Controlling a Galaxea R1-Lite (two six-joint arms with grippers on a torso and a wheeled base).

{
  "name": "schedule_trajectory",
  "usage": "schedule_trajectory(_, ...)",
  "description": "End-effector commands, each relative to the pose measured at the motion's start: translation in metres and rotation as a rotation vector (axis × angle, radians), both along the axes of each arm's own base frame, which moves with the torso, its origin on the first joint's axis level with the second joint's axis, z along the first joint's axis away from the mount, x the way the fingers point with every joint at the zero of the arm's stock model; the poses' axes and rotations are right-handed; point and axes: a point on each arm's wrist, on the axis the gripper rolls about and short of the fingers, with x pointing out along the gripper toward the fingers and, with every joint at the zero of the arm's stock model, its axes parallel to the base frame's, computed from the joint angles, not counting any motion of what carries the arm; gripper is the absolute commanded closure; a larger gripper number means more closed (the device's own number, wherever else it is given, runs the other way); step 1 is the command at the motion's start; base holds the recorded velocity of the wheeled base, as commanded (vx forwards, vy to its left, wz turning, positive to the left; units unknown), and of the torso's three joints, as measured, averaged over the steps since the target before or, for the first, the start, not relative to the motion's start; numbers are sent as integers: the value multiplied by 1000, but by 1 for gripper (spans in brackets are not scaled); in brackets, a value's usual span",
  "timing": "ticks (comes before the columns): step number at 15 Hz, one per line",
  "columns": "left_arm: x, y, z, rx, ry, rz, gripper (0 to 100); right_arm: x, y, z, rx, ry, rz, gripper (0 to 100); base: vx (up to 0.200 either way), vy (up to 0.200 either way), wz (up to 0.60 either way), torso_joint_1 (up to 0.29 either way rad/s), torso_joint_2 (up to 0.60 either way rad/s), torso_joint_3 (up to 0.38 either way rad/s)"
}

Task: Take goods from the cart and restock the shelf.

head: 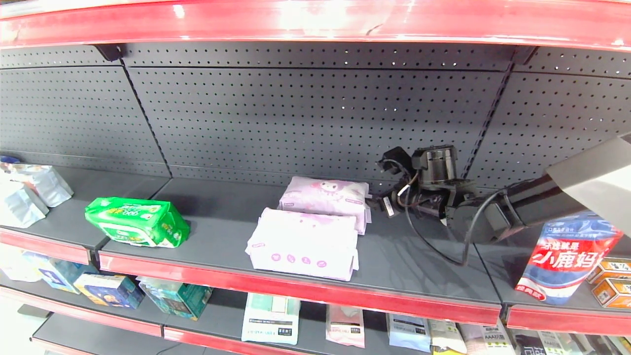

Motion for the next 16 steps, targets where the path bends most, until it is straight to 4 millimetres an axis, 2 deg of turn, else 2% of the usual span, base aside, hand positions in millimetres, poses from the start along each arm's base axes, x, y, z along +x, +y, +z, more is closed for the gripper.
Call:
schedule_trajectory(1, 0, 0, 0, 0, 0, 0, 0, 0, 2, -2, -3, 3, 4, 0, 0, 0, 0, 0, 0, 0)
schedule_trajectory(9, 0, 0, 0, 0, 0, 0, 0, -7, 9, -2, -3, 11, 26, 0, 0, 0, 0, 0, 0, 0)
schedule_trajectory(16, 0, 0, 0, 0, -2, 0, 0, -8, 5, -2, -6, 13, 19, 0, 0, 0, 0, 0, 0, 0)
